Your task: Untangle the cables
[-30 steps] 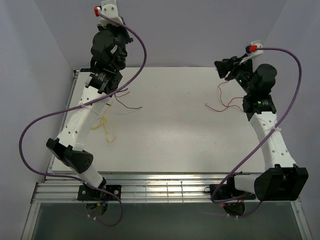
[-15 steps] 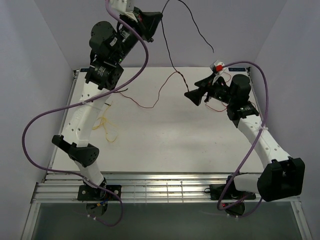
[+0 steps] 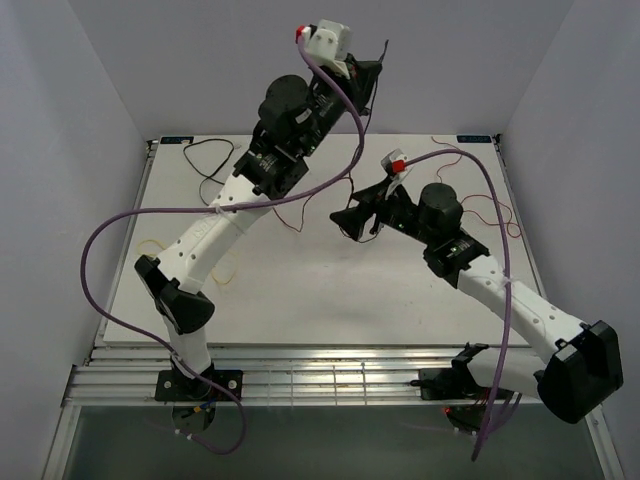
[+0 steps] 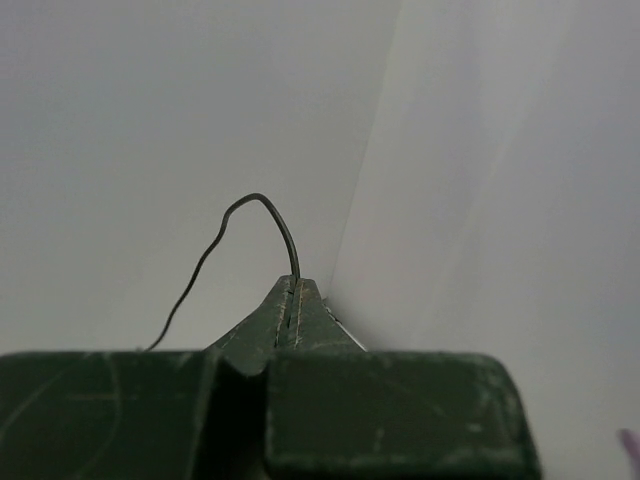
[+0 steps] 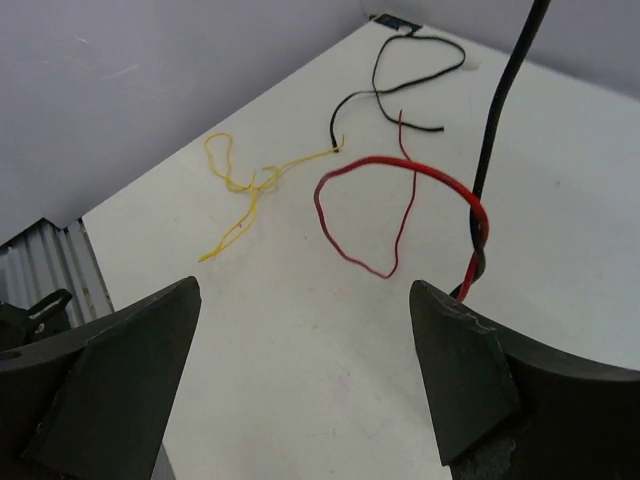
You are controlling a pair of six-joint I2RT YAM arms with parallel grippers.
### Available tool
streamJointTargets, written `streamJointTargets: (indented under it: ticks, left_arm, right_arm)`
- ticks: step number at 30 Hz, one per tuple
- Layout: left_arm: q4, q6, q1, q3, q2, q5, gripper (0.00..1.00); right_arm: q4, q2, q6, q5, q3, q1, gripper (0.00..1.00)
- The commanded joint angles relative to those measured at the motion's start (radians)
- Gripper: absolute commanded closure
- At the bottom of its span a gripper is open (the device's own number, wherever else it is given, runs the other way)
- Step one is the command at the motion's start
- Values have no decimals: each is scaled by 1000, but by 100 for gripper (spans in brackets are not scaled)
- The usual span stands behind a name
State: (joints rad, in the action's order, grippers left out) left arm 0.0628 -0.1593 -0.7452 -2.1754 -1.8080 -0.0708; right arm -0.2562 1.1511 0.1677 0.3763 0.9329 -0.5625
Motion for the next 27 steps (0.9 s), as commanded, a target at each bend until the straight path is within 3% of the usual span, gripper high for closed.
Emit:
streamJointTargets:
  ticks: [1, 11, 16, 21, 27]
  left_arm:
    - [-97, 133, -92, -6, 27, -220, 100]
    - [-98, 139, -132, 5, 25, -337, 100]
    - [-92, 138, -151, 20, 48, -359, 100]
    - [-92, 129, -157, 48, 87, -373, 100]
    - [-103, 145, -158, 45, 99, -402, 100]
  right_arm:
    - [-185, 44, 275, -204, -95, -39, 10]
    - [-318, 245, 317, -327, -25, -154, 10]
    - [-359, 303, 323, -566, 4, -180, 9]
    - [-375, 375, 317, -729, 55, -180, 1]
    - [-325, 337, 257, -611, 44, -180, 0]
